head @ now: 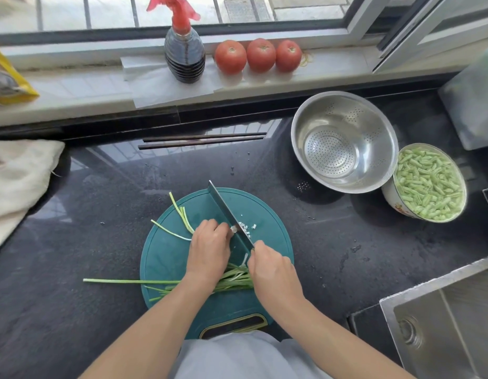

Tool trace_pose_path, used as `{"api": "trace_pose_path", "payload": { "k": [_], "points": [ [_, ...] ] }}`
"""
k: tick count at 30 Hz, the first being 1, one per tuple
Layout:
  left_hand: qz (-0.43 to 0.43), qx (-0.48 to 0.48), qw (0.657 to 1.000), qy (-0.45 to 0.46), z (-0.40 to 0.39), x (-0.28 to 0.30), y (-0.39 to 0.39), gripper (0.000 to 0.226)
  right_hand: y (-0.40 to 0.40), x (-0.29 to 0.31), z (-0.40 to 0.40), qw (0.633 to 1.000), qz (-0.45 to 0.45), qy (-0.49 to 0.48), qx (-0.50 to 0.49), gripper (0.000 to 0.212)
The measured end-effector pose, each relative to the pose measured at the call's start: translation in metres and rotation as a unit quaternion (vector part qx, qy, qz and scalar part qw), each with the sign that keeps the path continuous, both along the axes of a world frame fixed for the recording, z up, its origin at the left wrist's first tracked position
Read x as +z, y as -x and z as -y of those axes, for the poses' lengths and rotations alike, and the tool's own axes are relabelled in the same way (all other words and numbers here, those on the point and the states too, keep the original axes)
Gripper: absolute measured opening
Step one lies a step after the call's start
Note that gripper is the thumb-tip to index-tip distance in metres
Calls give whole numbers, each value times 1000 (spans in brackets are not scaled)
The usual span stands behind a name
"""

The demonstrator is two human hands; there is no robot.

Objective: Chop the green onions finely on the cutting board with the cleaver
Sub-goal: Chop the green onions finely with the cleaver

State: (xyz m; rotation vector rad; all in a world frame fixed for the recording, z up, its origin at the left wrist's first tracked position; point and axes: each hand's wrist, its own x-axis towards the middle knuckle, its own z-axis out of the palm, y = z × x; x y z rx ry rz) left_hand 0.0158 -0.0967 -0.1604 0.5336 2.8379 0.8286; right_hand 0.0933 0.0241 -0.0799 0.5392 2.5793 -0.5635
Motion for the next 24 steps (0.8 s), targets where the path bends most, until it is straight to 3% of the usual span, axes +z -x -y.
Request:
{"api": "trace_pose_path", "payload": {
  "k": [9,24],
  "points": [
    [-12,19,1000,-13,-2,-1,-2,22,30,-8,-2,998,-62,-9,-12,24],
    [32,13,999,-3,3,1,4,19,8,-3,3,999,-8,-19,24,21]
  ]
}}
